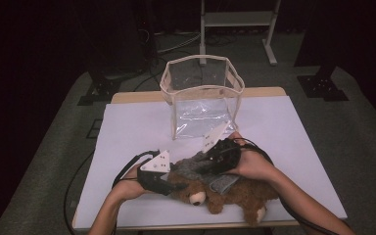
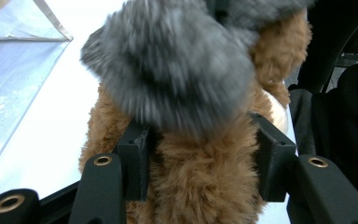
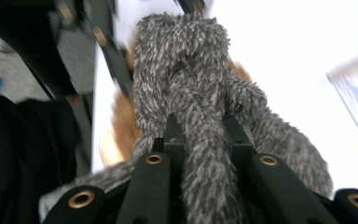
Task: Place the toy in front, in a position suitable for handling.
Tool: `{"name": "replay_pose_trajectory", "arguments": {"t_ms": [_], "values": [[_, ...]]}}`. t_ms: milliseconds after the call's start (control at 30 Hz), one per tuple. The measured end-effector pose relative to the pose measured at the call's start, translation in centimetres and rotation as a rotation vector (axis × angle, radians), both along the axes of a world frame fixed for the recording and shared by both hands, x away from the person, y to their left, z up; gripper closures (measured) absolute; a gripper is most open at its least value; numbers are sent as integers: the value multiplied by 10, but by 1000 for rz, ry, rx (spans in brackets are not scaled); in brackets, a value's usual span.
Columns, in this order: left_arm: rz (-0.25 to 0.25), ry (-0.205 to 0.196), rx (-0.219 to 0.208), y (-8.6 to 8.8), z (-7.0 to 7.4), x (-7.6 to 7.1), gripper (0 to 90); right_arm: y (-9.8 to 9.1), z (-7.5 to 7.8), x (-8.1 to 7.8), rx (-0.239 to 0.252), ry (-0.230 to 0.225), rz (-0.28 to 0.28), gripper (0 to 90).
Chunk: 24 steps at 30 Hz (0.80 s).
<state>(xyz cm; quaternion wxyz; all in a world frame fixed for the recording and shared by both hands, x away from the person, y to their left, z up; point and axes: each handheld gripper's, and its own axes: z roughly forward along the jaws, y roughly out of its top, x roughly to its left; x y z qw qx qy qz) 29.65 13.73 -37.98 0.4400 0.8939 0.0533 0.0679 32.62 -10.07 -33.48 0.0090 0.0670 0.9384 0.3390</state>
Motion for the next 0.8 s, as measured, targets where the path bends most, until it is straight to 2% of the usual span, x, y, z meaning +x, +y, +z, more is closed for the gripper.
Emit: {"name": "replay_pose_trajectory", "arguments": {"t_ms": [67, 100, 167, 267, 400, 500, 600, 700, 800], "values": [[-4, -1, -1, -1, 0, 1, 476, -12, -2, 2, -7, 8, -24, 753], [-8, -1, 1, -2, 1, 1, 475, -18, -3, 3, 7, 16, -33, 753], [-9, -5, 10, -4, 1, 1, 476, -19, -1, 2, 24, 15, -30, 753], [-5, -8, 11, -6, 1, 1, 476, -9, 1, 0, 36, 5, -7, 753], [-9, -6, 12, -4, 1, 1, 475, 16, 4, -2, 60, -1, 32, 752], [-7, 6, -3, -1, -1, 1, 474, 22, 3, -2, 59, -3, 38, 752], [-7, 2, 1, -2, -1, 1, 474, 10, 2, 2, 54, -3, 17, 751], [-7, 4, 3, -2, 0, 1, 475, -11, 1, 7, 35, -13, -34, 751], [-8, 4, 2, -1, 0, 1, 474, -35, -1, 11, 49, 20, -88, 751]]}}
